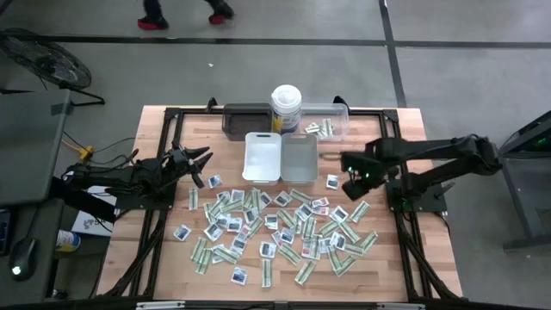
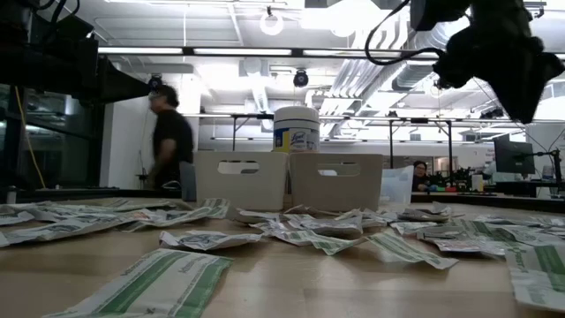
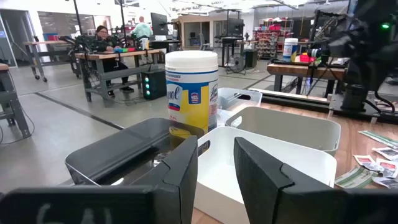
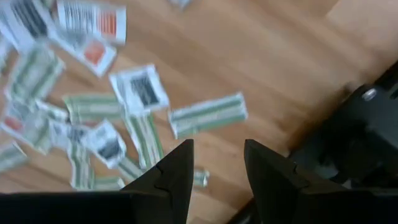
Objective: Pick & Place First Aid Supplies
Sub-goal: Put the band aid into the transparent bin
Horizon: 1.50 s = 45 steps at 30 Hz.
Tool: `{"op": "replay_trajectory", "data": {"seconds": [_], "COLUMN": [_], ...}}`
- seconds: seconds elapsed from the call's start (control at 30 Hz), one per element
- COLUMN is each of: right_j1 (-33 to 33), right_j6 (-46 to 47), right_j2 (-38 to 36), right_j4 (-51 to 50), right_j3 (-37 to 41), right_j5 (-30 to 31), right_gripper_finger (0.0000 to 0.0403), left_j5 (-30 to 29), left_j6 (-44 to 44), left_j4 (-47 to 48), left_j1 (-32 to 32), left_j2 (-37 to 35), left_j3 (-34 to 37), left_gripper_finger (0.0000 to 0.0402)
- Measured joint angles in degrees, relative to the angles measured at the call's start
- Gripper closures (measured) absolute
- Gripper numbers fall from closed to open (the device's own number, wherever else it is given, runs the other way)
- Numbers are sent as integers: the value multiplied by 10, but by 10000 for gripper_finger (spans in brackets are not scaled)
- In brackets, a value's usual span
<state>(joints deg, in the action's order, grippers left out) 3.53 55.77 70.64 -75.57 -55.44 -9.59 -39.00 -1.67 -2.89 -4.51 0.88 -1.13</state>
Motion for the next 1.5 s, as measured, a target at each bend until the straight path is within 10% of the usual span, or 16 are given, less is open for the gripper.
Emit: {"op": "replay_trajectory", "data": {"seconds": [0.53, 1.03, 1.5], "right_j1": [-156, -172, -175], "right_j6": [25, 58, -20], "right_j2": [163, 194, 194], "right_j4": [73, 208, 272], "right_j3": [0, 76, 125], "right_j5": [-3, -32, -30], "right_gripper_finger": [267, 172, 195], "left_j5": [0, 0, 0], "left_j6": [0, 0, 0], "left_j4": [0, 0, 0], "left_j1": [0, 0, 0], "left_j2": [0, 0, 0], "left_j3": [0, 0, 0], "left_gripper_finger": [300, 300, 300]}}
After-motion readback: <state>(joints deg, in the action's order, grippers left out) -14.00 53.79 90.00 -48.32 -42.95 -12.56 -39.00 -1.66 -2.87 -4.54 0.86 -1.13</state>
